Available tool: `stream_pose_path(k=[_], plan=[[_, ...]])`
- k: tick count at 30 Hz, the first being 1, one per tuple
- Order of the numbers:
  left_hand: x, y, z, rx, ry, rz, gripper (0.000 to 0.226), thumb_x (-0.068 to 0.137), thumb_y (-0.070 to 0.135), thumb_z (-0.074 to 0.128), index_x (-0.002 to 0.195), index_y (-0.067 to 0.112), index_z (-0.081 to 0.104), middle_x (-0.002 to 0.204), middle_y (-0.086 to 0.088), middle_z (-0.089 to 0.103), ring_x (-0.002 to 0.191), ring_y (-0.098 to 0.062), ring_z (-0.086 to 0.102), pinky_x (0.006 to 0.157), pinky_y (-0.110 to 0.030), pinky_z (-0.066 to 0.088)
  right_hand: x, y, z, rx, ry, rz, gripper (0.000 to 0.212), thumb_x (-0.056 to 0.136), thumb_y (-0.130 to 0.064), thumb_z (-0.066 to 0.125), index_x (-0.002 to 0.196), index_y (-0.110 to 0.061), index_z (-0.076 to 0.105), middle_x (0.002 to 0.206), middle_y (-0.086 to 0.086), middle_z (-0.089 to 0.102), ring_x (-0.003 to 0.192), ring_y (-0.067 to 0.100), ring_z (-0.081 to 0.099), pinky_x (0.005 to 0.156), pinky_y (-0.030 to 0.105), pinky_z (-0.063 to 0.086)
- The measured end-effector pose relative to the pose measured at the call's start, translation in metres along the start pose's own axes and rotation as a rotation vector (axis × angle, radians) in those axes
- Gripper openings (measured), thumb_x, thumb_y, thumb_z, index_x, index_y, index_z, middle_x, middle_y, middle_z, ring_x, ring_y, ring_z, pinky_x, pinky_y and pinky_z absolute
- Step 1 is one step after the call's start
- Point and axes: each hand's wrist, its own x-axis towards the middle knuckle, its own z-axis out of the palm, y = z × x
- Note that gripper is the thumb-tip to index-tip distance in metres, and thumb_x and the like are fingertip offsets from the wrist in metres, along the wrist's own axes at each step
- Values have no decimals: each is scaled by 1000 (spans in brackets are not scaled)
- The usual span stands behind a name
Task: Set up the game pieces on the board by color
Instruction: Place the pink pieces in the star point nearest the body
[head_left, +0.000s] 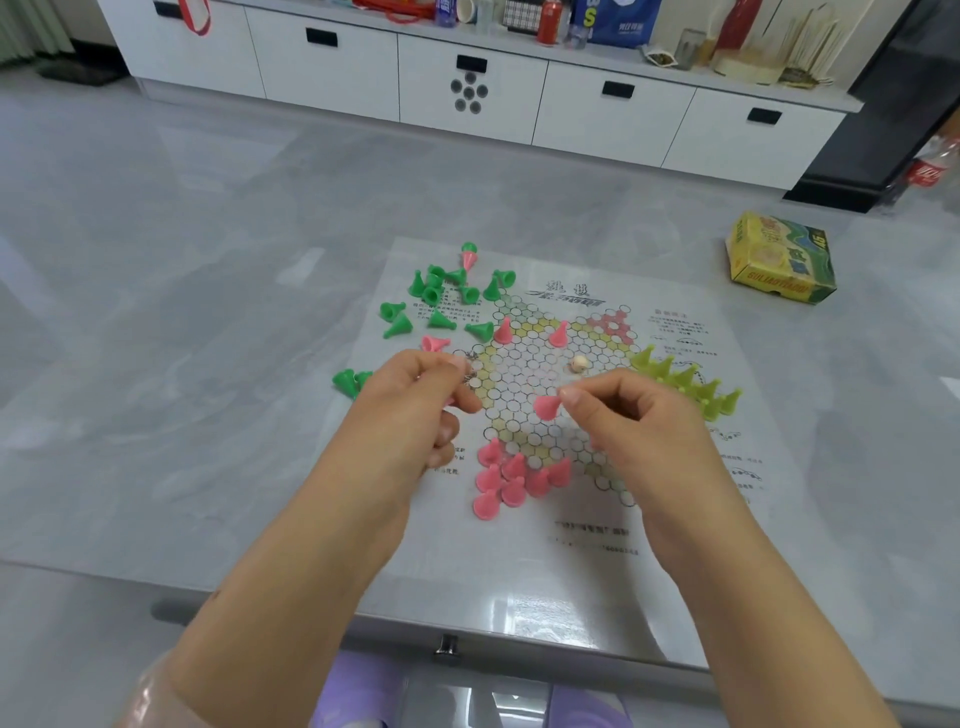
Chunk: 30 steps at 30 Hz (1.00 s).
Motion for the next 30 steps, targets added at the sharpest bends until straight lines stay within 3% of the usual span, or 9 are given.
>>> stream_pose_path(k=[4, 8, 17, 24, 27, 30], plan=[[2, 3, -3, -14, 26, -9, 14, 89, 8, 45, 79, 11, 55, 61, 0, 53, 41, -8, 28, 32, -13, 21, 1, 7, 3, -72, -61, 134, 17, 83, -8, 61, 67, -13, 66, 57, -14, 67, 39, -5, 50, 43, 7, 36], [1, 3, -3, 28, 33, 6, 15, 89, 9, 45, 78, 13, 54, 60, 2, 53, 44, -10, 27, 31, -12, 24, 3, 10, 4, -141, -88, 157, 18, 80, -4, 61, 64, -10, 66, 43, -12, 60, 39, -4, 51, 43, 9, 38], [0, 2, -3, 71, 32, 22, 18, 88, 8, 43, 75, 15, 53, 64, 1, 53, 45, -11, 28, 32, -12, 25, 6, 17, 5, -176, -89, 141, 13, 78, -4, 63, 68, -8, 68, 57, -4, 68, 47, -2, 56, 51, 12, 43], [0, 2, -4, 72, 25, 25, 18, 88, 8, 43, 74, 15, 52, 65, 1, 54, 45, -10, 28, 31, -12, 25, 6, 19, 6, -187, -91, 133, 16, 79, -6, 62, 65, -13, 67, 57, -5, 68, 51, 0, 58, 52, 12, 44], [0, 1, -4, 81, 28, 29, 18, 89, 8, 43, 75, 15, 53, 66, 1, 53, 45, -10, 29, 31, -12, 25, 5, 18, 6, -177, -92, 134, 16, 78, -5, 62, 65, -12, 67, 57, -3, 69, 53, 3, 58, 58, 18, 45], [-1, 2, -3, 72, 31, 31, 17, 89, 8, 43, 78, 14, 55, 66, 2, 54, 47, -10, 30, 34, -12, 27, 5, 18, 6, -199, -95, 130, 16, 81, -9, 62, 66, -13, 67, 53, -9, 66, 51, -2, 57, 54, 12, 43]])
